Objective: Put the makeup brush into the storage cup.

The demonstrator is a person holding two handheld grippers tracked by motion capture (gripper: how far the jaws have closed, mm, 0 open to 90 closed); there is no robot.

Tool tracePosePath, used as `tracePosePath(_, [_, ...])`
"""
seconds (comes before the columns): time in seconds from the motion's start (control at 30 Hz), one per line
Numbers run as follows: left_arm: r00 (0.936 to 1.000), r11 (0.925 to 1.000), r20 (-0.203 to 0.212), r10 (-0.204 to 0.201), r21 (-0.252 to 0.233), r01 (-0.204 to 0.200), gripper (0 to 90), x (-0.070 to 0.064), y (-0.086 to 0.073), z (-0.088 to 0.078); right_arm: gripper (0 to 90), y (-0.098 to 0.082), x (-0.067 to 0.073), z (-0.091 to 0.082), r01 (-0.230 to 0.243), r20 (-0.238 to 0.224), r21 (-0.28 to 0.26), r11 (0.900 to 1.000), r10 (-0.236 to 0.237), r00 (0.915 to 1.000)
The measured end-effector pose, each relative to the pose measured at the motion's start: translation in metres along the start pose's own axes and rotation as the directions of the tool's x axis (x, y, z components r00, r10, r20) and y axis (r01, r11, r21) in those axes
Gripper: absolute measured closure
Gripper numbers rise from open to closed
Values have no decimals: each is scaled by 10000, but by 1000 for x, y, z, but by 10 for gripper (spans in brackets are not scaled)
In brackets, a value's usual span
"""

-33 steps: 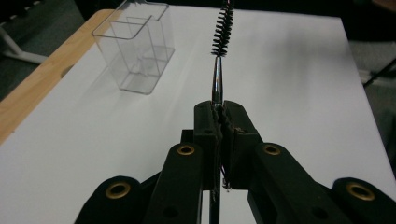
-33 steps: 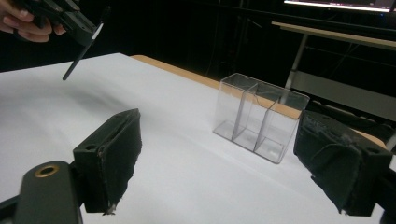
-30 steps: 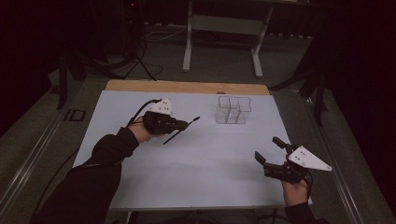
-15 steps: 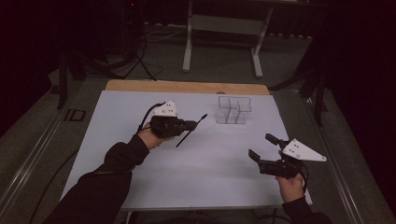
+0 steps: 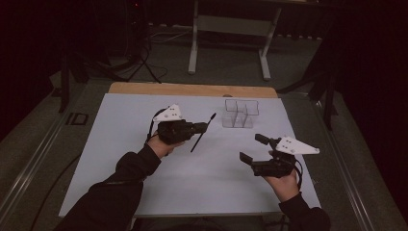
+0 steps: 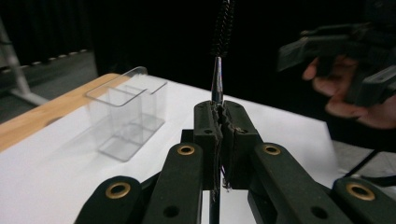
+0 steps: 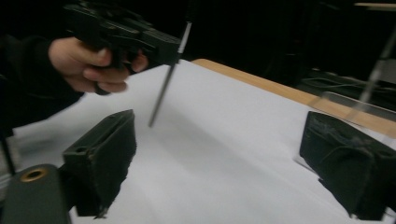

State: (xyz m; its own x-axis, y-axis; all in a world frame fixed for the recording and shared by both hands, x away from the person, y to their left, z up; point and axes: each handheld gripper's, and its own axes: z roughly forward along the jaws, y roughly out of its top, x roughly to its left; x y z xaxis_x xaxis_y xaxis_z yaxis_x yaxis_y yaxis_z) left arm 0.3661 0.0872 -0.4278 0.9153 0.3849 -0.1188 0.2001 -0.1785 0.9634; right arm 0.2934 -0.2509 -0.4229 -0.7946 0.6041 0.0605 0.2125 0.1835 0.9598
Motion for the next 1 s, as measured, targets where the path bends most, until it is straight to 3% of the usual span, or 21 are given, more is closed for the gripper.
tracePosePath(0.17, [9999,9997,140,0,-248,3,861,-4,-2,3,188,4,4,15,-285,-644,262,9992,302,9975])
tracePosePath(0.27, [9991,9978,257,-350,-551,364,861,-4,-3,5,253,5,5,22,-471,-938,252,9986,492,9944])
tracePosePath(0.43, [9986,9941,368,-381,-1004,416,861,-10,0,7,425,4,7,33,-683,-1352,474,9965,742,9880])
tracePosePath(0.63, [9982,9878,418,-435,-1479,493,861,-18,7,12,509,-5,12,57,-1002,-1636,1276,9868,1206,9791])
tracePosePath(0.7, [9974,9858,551,-460,-1590,543,861,-20,9,13,533,-9,14,63,-1049,-1553,1474,9835,1278,9796])
tracePosePath(0.83, [9952,9797,762,-621,-1856,753,861,-23,11,15,573,-14,16,71,-1252,-1559,1671,9780,1516,9761])
tracePosePath(0.87, [9956,9806,788,-501,-1851,640,861,-24,12,16,583,-15,15,72,-1347,-1533,1688,9764,1610,9750])
tracePosePath(1.0, [9960,9797,796,-395,-1928,542,861,-28,13,19,648,-17,10,76,-1833,-1792,1717,9680,2136,9603])
